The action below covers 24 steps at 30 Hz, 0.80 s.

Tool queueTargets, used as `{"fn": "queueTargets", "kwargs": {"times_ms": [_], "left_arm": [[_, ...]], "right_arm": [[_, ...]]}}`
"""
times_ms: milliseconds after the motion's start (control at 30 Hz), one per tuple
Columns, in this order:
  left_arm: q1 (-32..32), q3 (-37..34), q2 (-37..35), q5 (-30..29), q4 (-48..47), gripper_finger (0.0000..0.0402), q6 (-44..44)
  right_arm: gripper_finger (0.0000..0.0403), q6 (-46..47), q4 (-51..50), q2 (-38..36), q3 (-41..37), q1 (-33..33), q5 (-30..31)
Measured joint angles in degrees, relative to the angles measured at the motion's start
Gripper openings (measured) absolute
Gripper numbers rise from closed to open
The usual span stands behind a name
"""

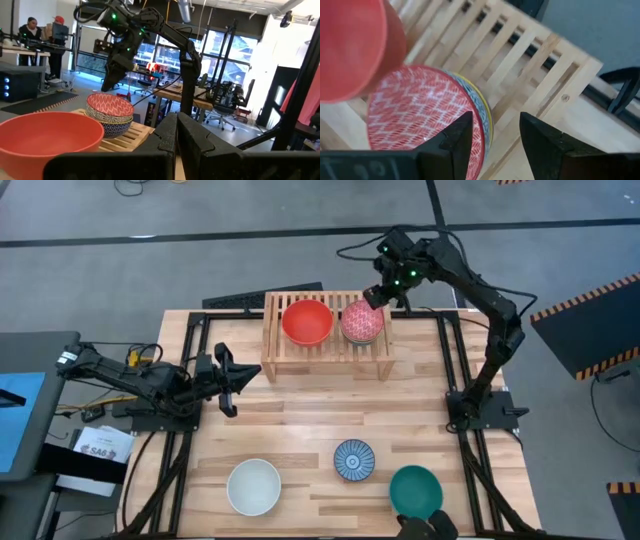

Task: Place and stack bowls onto a shelf
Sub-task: Stack the small red bowl on top of the other small yellow bowl on the shelf, then stack the small blue bowl on top of the other small red bowl on the shelf

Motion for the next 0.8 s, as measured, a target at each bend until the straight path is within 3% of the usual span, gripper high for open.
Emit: {"fn": "queueTargets", "kwargs": {"times_ms": [200, 367, 567, 800], "left_arm": [[0.0, 0.0, 0.0, 0.0, 0.0, 0.0, 0.9], [1.4, 0.0, 0.0, 0.3, 0.1, 0.0, -1.1], [3.4, 1.1, 0.0, 5.2, 0.0, 0.0, 0.0], [6.2, 1.2, 0.0, 9.5, -2.2, 0.0, -2.9]], "right_arm": [[0.0183, -4.0, -4.6, -0.8, 3.6, 0.1, 0.1], [0.0177, -7.6, -5.1, -8.1, 1.3, 3.1, 0.4], [0.0173, -3.3, 8.8, -26.2, -14.3, 11.9, 0.7], [0.0172, 10.6, 32.9, -44.0, -36.4, 29.5, 0.8]]}}
